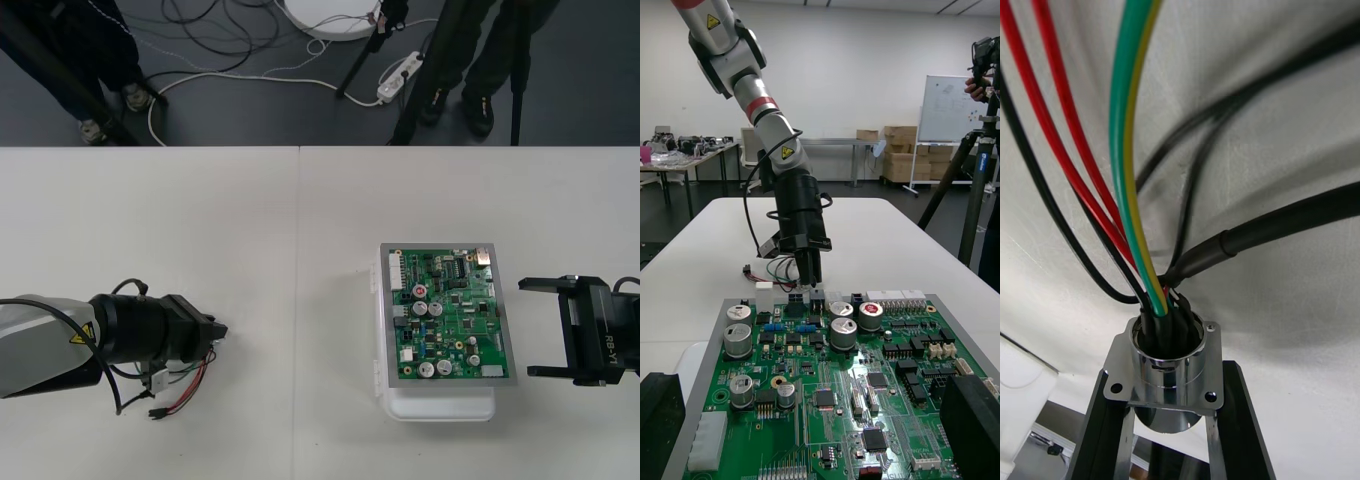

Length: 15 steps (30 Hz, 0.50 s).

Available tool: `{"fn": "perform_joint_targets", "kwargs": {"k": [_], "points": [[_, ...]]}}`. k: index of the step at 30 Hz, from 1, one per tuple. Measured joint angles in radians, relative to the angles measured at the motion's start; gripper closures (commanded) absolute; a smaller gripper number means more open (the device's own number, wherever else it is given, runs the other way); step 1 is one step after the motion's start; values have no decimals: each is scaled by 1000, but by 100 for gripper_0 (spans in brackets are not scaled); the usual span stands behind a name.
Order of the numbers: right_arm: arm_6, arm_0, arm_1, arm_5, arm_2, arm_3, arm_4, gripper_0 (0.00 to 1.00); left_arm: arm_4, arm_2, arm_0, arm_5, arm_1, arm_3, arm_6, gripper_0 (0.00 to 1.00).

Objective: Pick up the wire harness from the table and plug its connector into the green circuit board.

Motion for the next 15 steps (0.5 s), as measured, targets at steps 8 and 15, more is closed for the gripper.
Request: {"fn": "perform_joint_targets", "kwargs": {"k": [8,15], "points": [[0,0,0,0,0,0,0,0,0,0,0,0,0,0,0,100],[0,0,0,0,0,0,0,0,60,0,0,0,4,0,0,100]]}}
